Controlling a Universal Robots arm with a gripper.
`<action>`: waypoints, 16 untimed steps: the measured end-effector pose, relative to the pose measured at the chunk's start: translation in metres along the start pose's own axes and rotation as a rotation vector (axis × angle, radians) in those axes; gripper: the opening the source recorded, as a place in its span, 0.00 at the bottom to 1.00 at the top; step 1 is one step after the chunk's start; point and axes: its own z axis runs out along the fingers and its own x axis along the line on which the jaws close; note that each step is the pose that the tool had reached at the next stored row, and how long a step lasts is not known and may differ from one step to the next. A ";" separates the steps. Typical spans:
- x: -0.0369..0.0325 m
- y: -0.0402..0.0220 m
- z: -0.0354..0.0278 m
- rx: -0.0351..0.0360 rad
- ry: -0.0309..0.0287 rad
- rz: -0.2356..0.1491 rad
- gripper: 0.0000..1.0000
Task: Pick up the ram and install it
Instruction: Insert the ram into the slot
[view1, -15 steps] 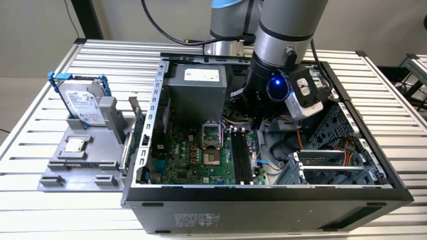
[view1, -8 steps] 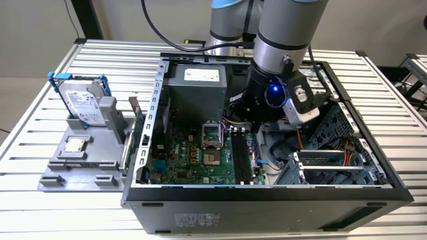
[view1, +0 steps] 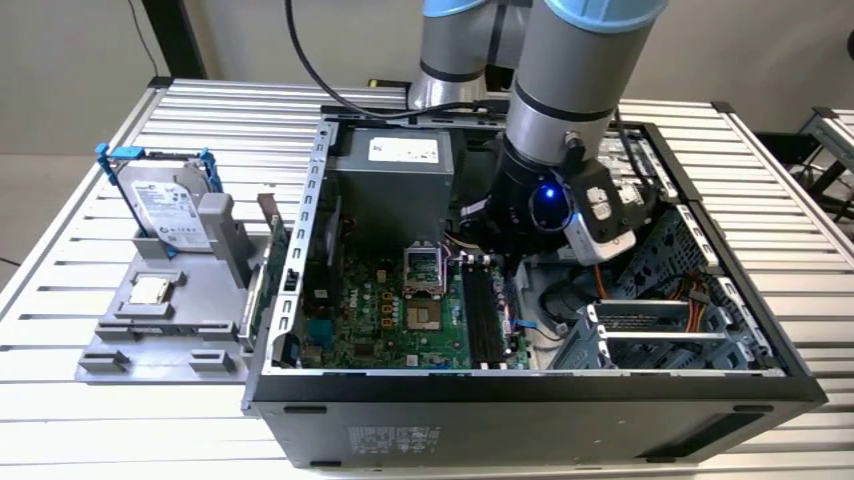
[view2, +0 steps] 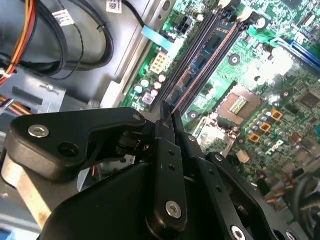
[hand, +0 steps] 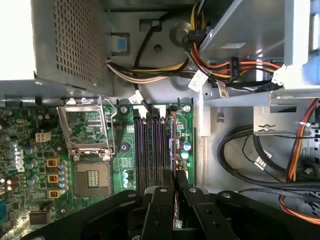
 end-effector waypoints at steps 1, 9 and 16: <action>-0.0001 -0.0013 0.0017 -0.0001 0.0000 0.000 0.00; 0.0001 -0.0049 0.0162 0.0018 0.0000 -0.001 0.00; 0.0012 -0.0052 0.0273 0.0032 0.0001 -0.007 0.00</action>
